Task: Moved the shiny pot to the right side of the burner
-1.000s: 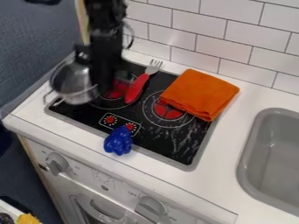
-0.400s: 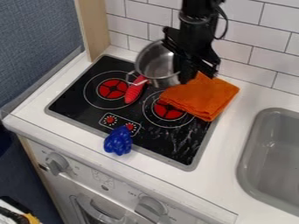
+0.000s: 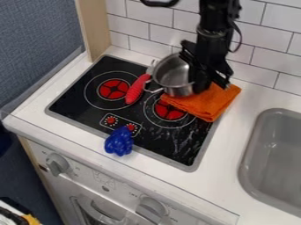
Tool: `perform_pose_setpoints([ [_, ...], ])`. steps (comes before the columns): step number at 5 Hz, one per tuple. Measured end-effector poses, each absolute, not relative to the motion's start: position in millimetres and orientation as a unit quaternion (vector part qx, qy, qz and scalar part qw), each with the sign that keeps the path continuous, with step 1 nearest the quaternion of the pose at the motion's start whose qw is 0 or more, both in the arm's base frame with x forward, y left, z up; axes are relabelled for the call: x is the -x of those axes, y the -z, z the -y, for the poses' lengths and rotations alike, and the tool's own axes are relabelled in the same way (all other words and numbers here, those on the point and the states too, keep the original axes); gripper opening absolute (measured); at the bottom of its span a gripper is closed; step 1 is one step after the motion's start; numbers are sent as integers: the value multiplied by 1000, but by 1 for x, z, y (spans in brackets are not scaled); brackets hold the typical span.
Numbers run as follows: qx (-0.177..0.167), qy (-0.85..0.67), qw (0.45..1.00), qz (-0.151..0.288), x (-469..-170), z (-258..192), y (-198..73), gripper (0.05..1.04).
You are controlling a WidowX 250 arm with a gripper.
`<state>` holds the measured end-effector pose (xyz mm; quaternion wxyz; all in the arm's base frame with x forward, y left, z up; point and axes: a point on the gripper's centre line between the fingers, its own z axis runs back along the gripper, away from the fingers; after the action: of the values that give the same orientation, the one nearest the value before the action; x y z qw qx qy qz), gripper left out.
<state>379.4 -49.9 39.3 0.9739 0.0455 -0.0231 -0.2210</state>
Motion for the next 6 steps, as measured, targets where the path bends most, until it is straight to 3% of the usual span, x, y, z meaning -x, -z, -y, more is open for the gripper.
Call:
perform_pose_setpoints([
  [3,-49,256,965,21,-378,69,-37,102],
  [4,-38,237,971,15,-375,69,-37,278],
  [5,-25,236,971,25,-372,66,-29,558],
  [6,-12,225,970,88,-373,67,-72,854],
])
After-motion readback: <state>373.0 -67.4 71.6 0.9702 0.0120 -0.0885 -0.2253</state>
